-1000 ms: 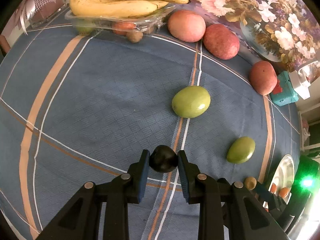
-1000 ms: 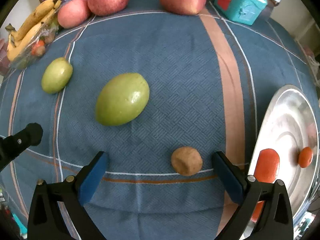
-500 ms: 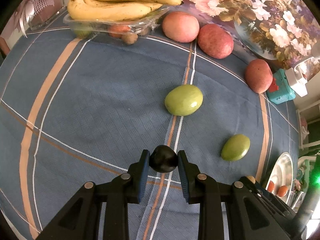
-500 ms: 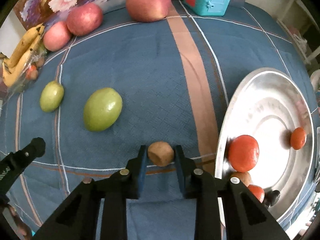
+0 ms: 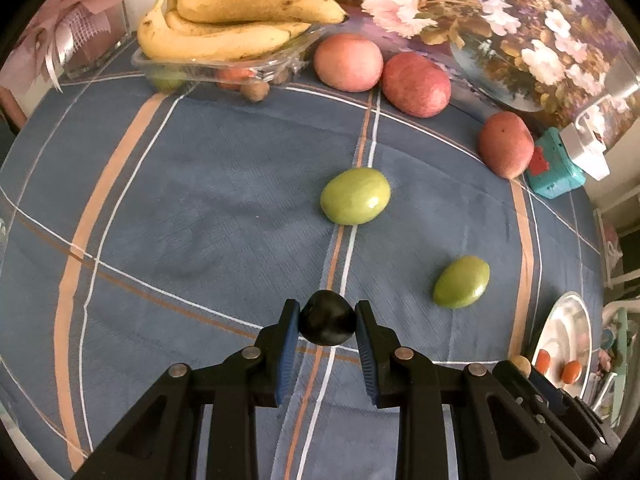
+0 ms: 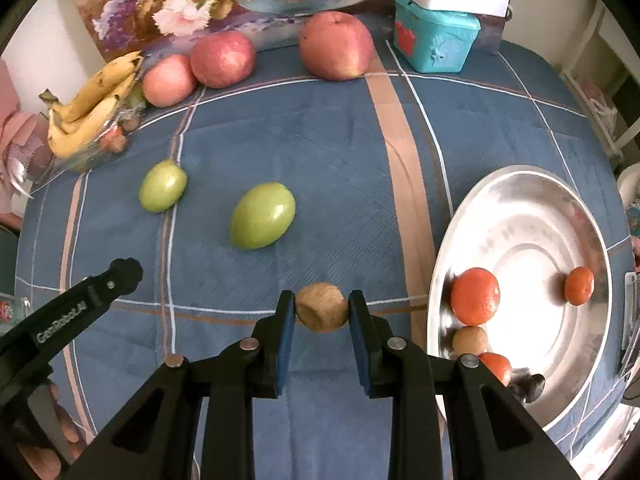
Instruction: Organize fruits
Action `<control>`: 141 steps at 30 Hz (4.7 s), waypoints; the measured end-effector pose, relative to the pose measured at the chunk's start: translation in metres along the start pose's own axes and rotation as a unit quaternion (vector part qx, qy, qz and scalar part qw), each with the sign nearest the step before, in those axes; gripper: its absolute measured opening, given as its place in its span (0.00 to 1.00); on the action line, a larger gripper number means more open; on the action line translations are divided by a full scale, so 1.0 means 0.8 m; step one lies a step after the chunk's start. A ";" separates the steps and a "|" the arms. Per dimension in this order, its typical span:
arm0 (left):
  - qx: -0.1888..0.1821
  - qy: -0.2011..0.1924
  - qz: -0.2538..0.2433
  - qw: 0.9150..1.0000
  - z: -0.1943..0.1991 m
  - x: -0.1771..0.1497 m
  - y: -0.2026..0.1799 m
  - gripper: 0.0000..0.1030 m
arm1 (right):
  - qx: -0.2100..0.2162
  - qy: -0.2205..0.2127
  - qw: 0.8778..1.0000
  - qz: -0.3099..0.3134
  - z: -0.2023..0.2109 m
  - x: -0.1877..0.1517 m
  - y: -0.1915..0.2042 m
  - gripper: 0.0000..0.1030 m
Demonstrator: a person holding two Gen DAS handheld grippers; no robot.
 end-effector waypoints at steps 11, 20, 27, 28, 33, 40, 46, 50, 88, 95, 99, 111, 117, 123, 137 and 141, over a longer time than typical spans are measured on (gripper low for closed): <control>-0.009 0.000 -0.041 0.999 0.003 -0.017 -0.054 0.29 | 0.006 -0.001 1.000 0.000 0.002 0.002 -0.003 0.27; -0.049 0.015 -0.088 0.995 0.001 -0.045 -0.130 0.29 | -0.010 -0.010 0.999 -0.050 0.006 0.013 -0.069 0.28; -0.100 0.028 -0.165 0.981 0.009 -0.090 -0.213 0.29 | -0.083 -0.044 0.986 -0.137 0.031 0.019 -0.181 0.28; -0.106 0.029 -0.176 0.978 0.012 -0.098 -0.224 0.29 | -0.086 -0.046 0.984 -0.148 0.033 0.018 -0.191 0.28; -0.132 0.034 -0.221 0.966 0.015 -0.120 -0.260 0.40 | -0.100 -0.051 0.978 -0.179 0.041 0.015 -0.225 0.28; -0.145 0.024 -0.204 0.968 0.018 -0.102 -0.252 0.75 | -0.089 -0.052 0.983 -0.155 0.033 0.018 -0.217 0.47; -0.113 0.000 -0.091 0.989 0.004 -0.026 -0.155 0.75 | -0.096 -0.068 0.982 -0.147 0.032 0.026 -0.209 0.48; -0.056 -0.033 -0.025 0.998 -0.009 0.030 -0.051 0.75 | -0.073 -0.090 0.989 -0.092 0.038 0.054 -0.150 0.48; -0.072 -0.042 -0.042 0.996 0.001 0.051 -0.060 0.50 | 0.082 -0.010 0.996 -0.038 -0.064 0.073 0.069 0.42; -0.114 -0.039 -0.085 0.989 0.047 0.008 -0.151 0.50 | 0.071 -0.048 0.994 -0.069 0.026 0.063 -0.007 0.42; -0.141 -0.014 -0.125 0.982 0.044 -0.035 -0.220 0.50 | 0.037 -0.061 0.992 -0.100 0.053 0.045 -0.076 0.42; -0.160 0.043 -0.154 0.974 -0.005 -0.110 -0.301 0.59 | -0.051 0.003 0.984 -0.172 0.029 -0.031 -0.237 0.42; -0.174 0.021 -0.132 0.976 0.034 -0.097 -0.273 0.67 | -0.054 0.004 0.983 -0.177 0.028 -0.034 -0.242 0.42; -0.123 -0.021 -0.109 0.986 0.069 -0.095 -0.201 0.90 | -0.070 -0.021 0.986 -0.148 0.056 -0.040 -0.219 0.43; -0.002 -0.053 -0.083 0.995 0.102 -0.137 -0.055 1.00 | -0.041 -0.032 0.997 -0.060 0.094 -0.086 -0.103 0.43; 0.010 -0.038 -0.090 0.995 0.106 -0.157 -0.046 1.00 | -0.038 -0.024 0.997 -0.060 0.094 -0.101 -0.099 0.43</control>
Point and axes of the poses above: each gripper's, at about its wrist camera, not at the fingertips, and z roughly against the way its jaws point, y to its left, x to its top, the point moved 7 cm from there along -z, roughly the way its jaws point, and after that the axes turned 8 degrees about -y, right-handed, at the moved point
